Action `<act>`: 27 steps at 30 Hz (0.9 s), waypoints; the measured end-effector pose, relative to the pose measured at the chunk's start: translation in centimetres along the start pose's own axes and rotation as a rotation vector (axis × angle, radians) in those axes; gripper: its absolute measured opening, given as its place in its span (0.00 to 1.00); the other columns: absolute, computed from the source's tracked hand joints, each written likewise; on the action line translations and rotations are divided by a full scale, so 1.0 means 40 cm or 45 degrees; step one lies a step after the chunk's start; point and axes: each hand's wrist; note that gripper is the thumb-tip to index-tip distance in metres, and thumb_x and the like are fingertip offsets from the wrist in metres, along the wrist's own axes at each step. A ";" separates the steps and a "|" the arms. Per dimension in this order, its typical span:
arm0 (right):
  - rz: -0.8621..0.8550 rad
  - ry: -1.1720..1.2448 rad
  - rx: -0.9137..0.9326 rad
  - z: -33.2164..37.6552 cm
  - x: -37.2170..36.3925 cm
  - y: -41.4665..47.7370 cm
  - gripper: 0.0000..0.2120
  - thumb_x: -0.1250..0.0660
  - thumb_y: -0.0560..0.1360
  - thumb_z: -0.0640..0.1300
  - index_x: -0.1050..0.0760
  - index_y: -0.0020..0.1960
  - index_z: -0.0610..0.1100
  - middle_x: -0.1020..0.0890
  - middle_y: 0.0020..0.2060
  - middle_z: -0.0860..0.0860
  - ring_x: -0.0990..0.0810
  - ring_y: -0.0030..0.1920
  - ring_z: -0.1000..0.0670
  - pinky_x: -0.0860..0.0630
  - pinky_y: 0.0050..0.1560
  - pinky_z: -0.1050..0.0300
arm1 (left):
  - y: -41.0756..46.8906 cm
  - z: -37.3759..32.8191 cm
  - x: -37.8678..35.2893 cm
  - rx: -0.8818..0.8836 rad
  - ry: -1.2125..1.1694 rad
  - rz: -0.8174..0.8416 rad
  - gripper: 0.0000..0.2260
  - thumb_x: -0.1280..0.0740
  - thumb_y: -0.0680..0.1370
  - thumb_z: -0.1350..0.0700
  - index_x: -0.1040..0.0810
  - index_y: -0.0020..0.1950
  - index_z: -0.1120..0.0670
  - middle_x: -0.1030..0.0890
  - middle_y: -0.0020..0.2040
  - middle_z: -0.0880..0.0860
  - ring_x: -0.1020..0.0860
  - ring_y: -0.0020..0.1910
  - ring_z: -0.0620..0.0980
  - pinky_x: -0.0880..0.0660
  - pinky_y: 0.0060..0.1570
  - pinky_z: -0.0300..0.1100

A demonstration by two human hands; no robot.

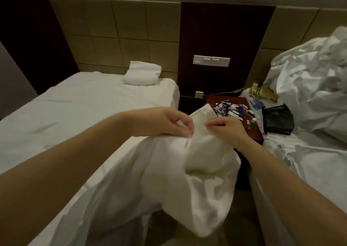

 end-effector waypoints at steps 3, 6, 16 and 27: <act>0.133 -0.038 0.319 0.059 -0.006 -0.030 0.13 0.31 0.73 0.34 0.21 0.46 0.53 0.20 0.40 0.56 0.21 0.42 0.59 0.24 0.46 0.64 | 0.061 0.015 -0.039 0.137 0.218 -0.344 0.11 0.34 0.77 0.59 0.22 0.39 0.44 0.21 0.40 0.44 0.25 0.39 0.34 0.29 0.43 0.28; 0.109 0.120 0.344 0.070 -0.009 -0.053 0.15 0.34 0.73 0.32 0.26 0.45 0.52 0.24 0.38 0.52 0.25 0.36 0.56 0.27 0.39 0.62 | 0.086 0.019 -0.074 0.017 0.085 -0.553 0.10 0.33 0.76 0.62 0.22 0.41 0.46 0.23 0.41 0.41 0.26 0.39 0.28 0.30 0.42 0.22; -0.004 0.762 0.177 0.044 -0.042 -0.125 0.11 0.37 0.74 0.27 0.30 0.43 0.43 0.25 0.28 0.58 0.28 0.30 0.61 0.29 0.33 0.68 | 0.125 0.036 -0.114 0.140 -0.455 -0.727 0.08 0.33 0.75 0.62 0.29 0.38 0.53 0.25 0.37 0.50 0.26 0.37 0.45 0.26 0.38 0.37; -0.004 0.275 -0.111 -0.150 -0.121 -0.119 0.07 0.34 0.73 0.46 0.18 0.48 0.49 0.19 0.47 0.53 0.21 0.48 0.50 0.23 0.52 0.54 | 0.170 0.017 -0.069 0.059 -0.336 -1.033 0.07 0.30 0.73 0.61 0.25 0.38 0.52 0.24 0.38 0.49 0.25 0.39 0.43 0.26 0.43 0.38</act>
Point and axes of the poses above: each hand's wrist, its own y-axis towards the middle knuckle, its own x-axis out of the back of the hand, z = x × y
